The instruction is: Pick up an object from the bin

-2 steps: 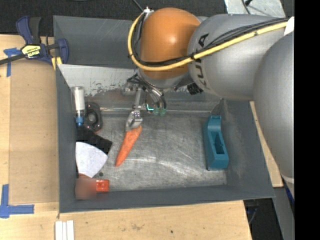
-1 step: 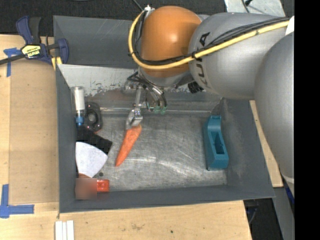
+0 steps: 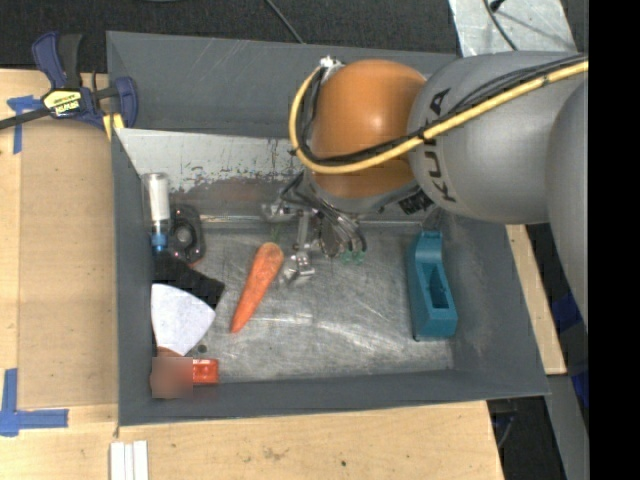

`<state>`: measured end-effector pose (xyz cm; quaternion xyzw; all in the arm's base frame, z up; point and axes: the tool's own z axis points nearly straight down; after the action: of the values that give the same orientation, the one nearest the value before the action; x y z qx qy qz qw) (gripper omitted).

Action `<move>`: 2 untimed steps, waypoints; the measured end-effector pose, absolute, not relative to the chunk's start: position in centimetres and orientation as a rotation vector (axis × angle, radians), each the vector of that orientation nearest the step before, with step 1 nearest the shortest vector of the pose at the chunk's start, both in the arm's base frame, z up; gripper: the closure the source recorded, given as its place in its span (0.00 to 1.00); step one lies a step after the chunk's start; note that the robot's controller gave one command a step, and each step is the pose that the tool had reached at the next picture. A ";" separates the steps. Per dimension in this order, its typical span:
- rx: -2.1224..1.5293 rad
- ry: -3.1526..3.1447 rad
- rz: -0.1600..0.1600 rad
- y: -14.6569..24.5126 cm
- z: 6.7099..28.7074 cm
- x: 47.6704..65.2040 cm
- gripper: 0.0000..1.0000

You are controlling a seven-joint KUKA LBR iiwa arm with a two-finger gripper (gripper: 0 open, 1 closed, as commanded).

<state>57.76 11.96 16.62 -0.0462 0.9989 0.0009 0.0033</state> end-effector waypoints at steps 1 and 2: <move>-0.054 3.132 0.005 11.9 7.8 62.3 1.00; -0.050 3.115 0.010 11.9 8.0 62.7 0.00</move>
Offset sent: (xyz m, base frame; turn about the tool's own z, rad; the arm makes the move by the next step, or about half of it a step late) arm 0.0000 0.0000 0.0000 0.0000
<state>62.69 11.95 8.03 -0.0159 0.9998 0.0031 0.0131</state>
